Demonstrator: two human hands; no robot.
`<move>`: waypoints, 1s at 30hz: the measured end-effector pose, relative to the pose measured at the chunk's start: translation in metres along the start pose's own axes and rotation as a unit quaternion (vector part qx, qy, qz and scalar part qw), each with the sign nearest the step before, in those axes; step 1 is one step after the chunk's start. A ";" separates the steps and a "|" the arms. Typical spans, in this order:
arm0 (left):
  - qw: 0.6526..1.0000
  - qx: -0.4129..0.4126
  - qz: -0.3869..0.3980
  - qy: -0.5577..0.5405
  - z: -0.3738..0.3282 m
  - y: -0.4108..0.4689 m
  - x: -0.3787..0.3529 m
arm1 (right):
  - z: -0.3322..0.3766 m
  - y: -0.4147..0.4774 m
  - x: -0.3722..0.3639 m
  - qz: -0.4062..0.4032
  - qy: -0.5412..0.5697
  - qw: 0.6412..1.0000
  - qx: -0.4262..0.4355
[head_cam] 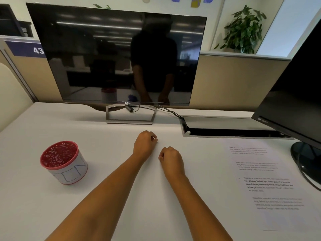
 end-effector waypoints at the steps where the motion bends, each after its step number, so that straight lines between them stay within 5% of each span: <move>1: 1.000 -0.006 0.005 0.001 -0.002 0.002 -0.003 | 0.001 0.001 -0.001 0.004 -0.007 1.000 0.003; 21: 0.990 -0.078 0.052 0.106 -0.031 0.022 -0.027 | -0.005 0.006 -0.023 0.079 -0.017 0.995 -0.051; 26: 0.985 -0.078 0.083 0.129 -0.030 0.019 -0.032 | -0.022 0.005 -0.011 0.049 0.128 0.986 -0.096; 30: 0.993 -0.048 0.077 0.081 -0.024 0.018 -0.025 | -0.047 0.002 0.004 0.002 0.327 0.932 -0.156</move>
Point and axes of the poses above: each hand's wrist, its own y-axis towards the middle knuckle, its own x-axis out of the back of the hand, z = x × y, the point moved 10 cm from there along y, towards the middle knuckle, and after that the axes turned 7 degrees about -z, right-handed, at the moved point
